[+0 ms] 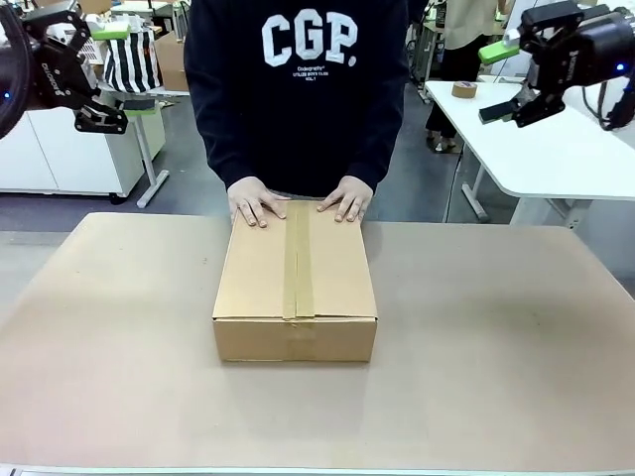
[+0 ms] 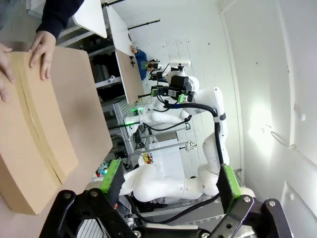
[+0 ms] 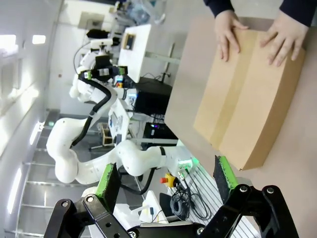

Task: Pack the gift set into the box.
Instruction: Press and hold the closed box until the human finishes sealing it.

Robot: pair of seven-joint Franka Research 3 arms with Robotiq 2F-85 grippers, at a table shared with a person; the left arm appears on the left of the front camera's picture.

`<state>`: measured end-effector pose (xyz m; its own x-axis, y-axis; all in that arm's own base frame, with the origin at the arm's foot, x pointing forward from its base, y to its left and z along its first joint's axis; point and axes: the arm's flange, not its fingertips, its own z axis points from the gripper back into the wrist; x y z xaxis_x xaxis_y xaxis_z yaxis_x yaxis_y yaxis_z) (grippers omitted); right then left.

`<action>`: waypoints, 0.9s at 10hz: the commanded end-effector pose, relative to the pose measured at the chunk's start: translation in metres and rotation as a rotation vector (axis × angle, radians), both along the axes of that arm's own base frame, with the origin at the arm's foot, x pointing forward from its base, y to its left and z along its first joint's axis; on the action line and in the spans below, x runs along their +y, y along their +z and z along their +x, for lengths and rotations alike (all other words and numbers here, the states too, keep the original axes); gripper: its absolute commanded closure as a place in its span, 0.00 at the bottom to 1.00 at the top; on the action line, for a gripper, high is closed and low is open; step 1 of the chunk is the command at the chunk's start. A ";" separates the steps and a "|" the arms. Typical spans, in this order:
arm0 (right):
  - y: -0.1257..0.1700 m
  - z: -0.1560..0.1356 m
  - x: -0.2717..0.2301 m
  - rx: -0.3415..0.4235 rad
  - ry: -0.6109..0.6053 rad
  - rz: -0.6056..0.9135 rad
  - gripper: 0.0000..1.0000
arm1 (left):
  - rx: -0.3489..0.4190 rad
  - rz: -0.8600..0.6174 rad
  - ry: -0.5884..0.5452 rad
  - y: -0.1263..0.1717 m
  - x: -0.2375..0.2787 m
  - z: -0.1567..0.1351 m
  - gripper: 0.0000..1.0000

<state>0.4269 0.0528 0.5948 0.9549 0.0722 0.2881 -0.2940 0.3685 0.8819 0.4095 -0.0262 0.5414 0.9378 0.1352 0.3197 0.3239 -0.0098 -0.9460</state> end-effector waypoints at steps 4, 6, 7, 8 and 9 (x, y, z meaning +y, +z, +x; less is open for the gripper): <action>-0.002 -0.004 0.013 -0.169 0.121 0.018 0.00 | -0.386 0.246 0.050 0.005 -0.030 0.007 0.00; -0.014 -0.032 0.052 -0.551 0.525 0.292 0.00 | -0.837 0.480 0.054 -0.002 -0.066 0.005 0.00; -0.018 -0.049 0.064 -0.639 0.706 0.420 0.00 | -0.951 0.454 0.072 -0.004 -0.076 0.001 0.00; -0.026 -0.058 0.079 -0.662 0.718 0.416 0.00 | -1.008 0.422 0.080 -0.007 -0.083 -0.003 0.00; -0.041 -0.062 0.099 -0.727 0.547 0.073 0.00 | -1.022 0.378 0.088 -0.010 -0.088 -0.006 0.00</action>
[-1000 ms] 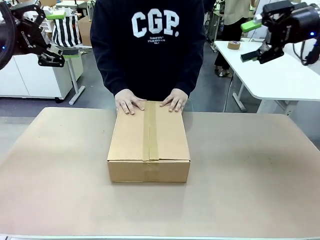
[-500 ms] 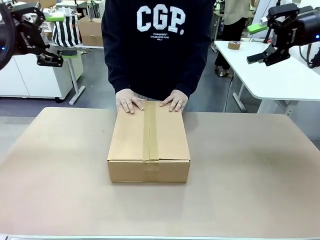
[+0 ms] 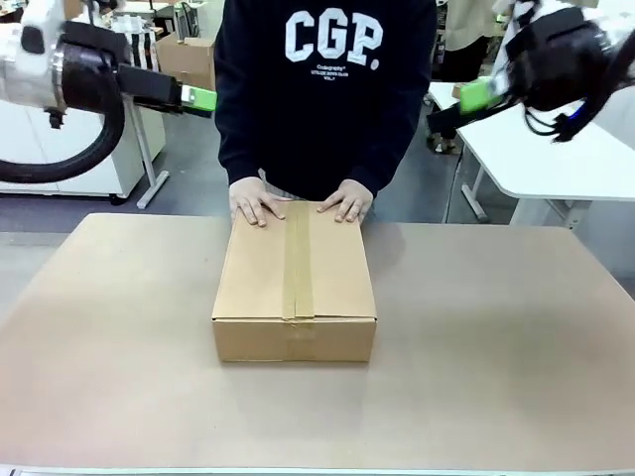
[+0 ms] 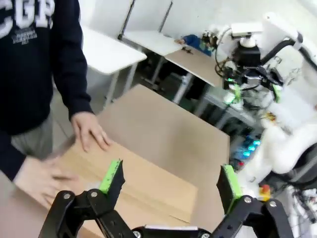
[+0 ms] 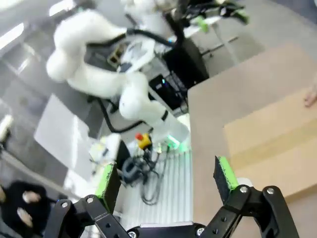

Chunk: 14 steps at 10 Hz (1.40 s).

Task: Pack the gift set into the box.
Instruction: Press and hold the closed box until the human finishes sealing it.

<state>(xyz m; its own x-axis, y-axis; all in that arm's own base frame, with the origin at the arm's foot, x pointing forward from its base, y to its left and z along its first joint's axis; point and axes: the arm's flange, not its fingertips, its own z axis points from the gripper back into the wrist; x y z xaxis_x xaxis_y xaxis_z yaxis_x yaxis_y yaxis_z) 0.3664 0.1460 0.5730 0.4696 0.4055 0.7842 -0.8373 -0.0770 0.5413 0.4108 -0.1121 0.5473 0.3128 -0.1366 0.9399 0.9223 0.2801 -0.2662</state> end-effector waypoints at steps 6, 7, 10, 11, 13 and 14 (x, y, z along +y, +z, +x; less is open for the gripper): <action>-0.015 -0.006 0.017 -0.115 0.008 -0.072 0.00 | -0.069 -0.028 0.019 -0.005 -0.001 -0.003 0.00; -0.027 -0.013 0.020 -0.181 -0.007 -0.106 0.00 | -0.080 -0.050 0.023 -0.012 -0.001 -0.004 0.00; -0.118 0.015 0.048 -0.799 0.133 -0.018 0.00 | -0.350 0.165 0.070 -0.092 -0.013 0.000 0.00; -0.149 0.018 0.041 -0.820 0.075 -0.048 0.00 | -0.298 0.116 0.031 -0.107 -0.016 -0.007 0.00; -0.192 0.020 0.057 -0.740 -0.053 -0.025 0.00 | -0.262 0.059 -0.035 -0.132 -0.028 -0.019 0.00; -0.194 0.023 0.062 -0.580 -0.119 -0.094 0.00 | -0.246 0.067 -0.047 -0.139 -0.033 -0.019 0.00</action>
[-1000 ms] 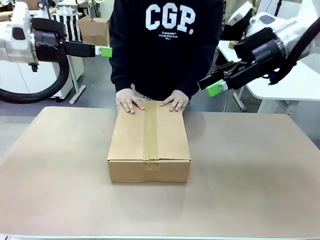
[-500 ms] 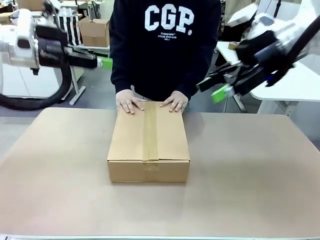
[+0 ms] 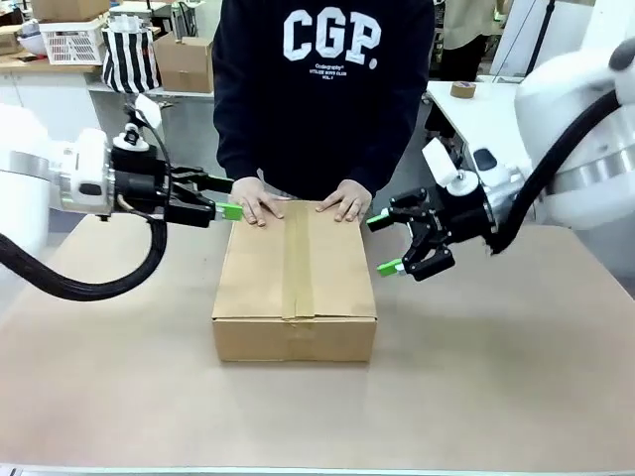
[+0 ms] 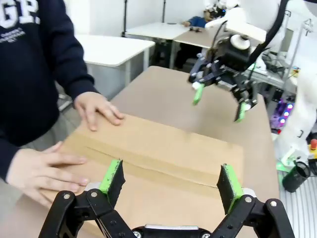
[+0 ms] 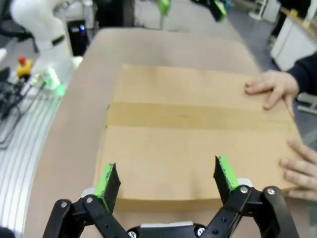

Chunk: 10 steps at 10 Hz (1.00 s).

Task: Pack the gift set into the box.
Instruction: Press and hold the closed box until the human finishes sealing it.

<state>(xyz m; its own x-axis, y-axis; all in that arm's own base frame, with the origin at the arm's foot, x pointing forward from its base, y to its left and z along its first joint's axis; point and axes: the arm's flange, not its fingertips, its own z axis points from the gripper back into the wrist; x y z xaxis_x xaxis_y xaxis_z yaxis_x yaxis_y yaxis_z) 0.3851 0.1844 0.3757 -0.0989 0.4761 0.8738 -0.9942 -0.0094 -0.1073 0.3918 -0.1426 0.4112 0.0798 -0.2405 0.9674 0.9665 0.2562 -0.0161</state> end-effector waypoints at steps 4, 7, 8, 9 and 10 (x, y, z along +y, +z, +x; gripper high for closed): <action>-0.012 0.020 0.015 -0.071 0.003 0.042 0.00 | -0.188 -0.009 -0.335 -0.006 -0.041 -0.002 0.00; -0.051 0.043 0.032 -0.067 -0.094 0.169 0.00 | -0.301 0.064 -0.598 -0.050 -0.074 0.005 0.00; -0.056 0.045 0.040 -0.051 -0.064 0.159 0.00 | -0.245 0.100 -0.601 -0.059 -0.077 0.006 0.00; -0.060 0.048 0.053 -0.049 -0.018 0.135 0.00 | -0.196 0.112 -0.570 -0.069 -0.075 0.009 0.00; -0.061 0.053 0.060 -0.054 0.000 0.130 0.00 | -0.165 0.115 -0.528 -0.073 -0.070 0.013 0.00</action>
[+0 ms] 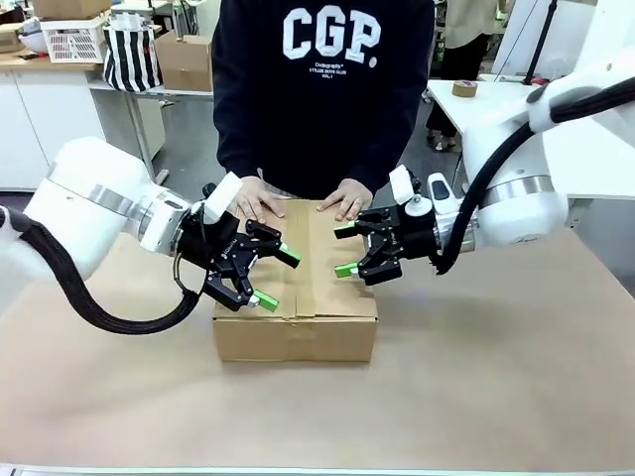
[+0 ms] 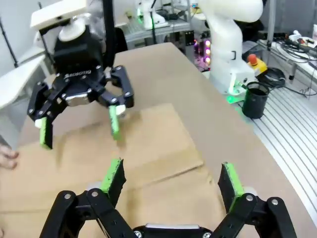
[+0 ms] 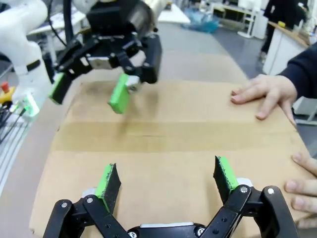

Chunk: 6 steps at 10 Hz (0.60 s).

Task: Pack the gift set into the box.
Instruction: Press and hold the closed box until the human finishes sealing it.

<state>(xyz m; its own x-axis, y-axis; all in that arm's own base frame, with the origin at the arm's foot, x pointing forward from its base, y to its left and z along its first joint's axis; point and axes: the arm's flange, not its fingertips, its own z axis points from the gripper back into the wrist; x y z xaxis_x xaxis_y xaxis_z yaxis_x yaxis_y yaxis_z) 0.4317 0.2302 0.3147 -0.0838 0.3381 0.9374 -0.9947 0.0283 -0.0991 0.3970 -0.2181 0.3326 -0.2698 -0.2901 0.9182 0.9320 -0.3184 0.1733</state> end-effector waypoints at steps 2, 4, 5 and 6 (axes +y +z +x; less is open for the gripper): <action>-0.006 0.012 0.025 -0.032 0.080 -0.044 0.00 | 0.040 -0.005 0.170 0.001 0.020 0.017 0.00; -0.020 0.015 0.030 0.019 0.093 -0.095 0.00 | 0.058 0.011 0.264 -0.006 0.026 0.022 0.00; -0.021 0.016 0.028 0.030 0.081 -0.109 0.00 | 0.062 0.038 0.317 -0.009 0.028 0.026 0.00; -0.021 0.018 0.025 0.044 0.053 -0.145 0.00 | 0.073 0.036 0.335 -0.011 0.030 0.029 0.00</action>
